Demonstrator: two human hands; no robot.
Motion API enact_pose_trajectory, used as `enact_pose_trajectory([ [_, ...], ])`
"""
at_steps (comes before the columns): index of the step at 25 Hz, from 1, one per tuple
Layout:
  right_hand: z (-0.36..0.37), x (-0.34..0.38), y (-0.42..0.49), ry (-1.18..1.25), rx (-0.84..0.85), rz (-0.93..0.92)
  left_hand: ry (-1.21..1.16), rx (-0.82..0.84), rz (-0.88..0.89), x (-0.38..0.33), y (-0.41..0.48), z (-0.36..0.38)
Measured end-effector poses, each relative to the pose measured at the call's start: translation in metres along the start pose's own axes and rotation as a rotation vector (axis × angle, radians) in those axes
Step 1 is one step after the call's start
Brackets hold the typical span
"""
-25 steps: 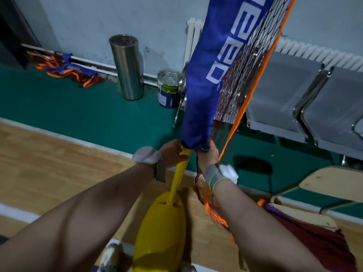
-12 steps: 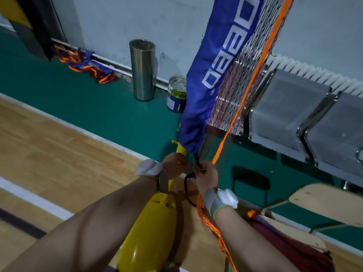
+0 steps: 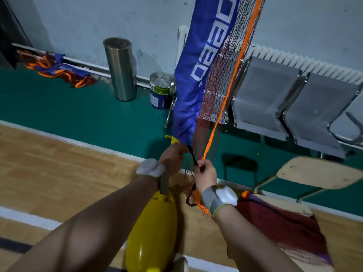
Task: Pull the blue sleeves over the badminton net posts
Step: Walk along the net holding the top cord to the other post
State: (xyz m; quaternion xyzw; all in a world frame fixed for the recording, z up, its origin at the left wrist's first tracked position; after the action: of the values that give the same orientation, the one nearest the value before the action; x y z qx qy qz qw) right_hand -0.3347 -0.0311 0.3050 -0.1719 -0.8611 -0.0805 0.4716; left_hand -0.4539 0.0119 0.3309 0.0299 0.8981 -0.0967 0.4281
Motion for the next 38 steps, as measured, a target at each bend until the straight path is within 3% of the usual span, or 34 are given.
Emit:
enact_pose_trajectory([
  [5, -0.015, 0.003, -0.004, 0.106, 0.11, -0.051, 0.293, 0.146, 0.366, -0.014, 0.003, -0.01],
  [9, -0.029, 0.001, -0.001, 0.111, 0.184, -0.061, 0.461, 0.234, 0.35, -0.026, 0.005, -0.008],
  [14, -0.043, -0.005, -0.001, 0.05, 0.24, -0.065, 0.496, 0.261, 0.474, -0.026, 0.014, -0.02],
  [18, -0.053, -0.018, -0.008, 0.089, 0.264, -0.001, 0.608, 0.264, 0.356, -0.023, 0.019, -0.031],
  [21, -0.06, -0.017, -0.018, 0.16, 0.223, 0.0, 0.654, 0.273, 0.372, -0.018, 0.012, -0.037],
  [30, -0.065, 0.012, -0.057, 0.25, 0.173, -0.049, 0.459, 0.506, 0.521, -0.038, -0.036, -0.02],
  [33, -0.068, 0.008, -0.069, 0.192, 0.167, -0.031, 0.296, 0.47, 0.504, -0.023, -0.037, -0.04],
  [38, -0.066, 0.018, -0.082, 0.227, 0.184, -0.028, 0.304, 0.421, 0.505, -0.015, -0.045, -0.061],
])
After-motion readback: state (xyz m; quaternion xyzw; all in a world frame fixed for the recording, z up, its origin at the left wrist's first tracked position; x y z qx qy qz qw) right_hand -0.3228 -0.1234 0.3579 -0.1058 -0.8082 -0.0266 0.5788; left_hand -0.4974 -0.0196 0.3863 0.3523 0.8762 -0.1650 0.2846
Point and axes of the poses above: each hand's wrist, its own y-axis towards the middle knuckle, its own z-axis out of the palm, x = y × z, the point moved 1 cm from there along y, towards the middle knuckle, and after that the axes turned 5 degrees about -z, right-handed, at the moved point
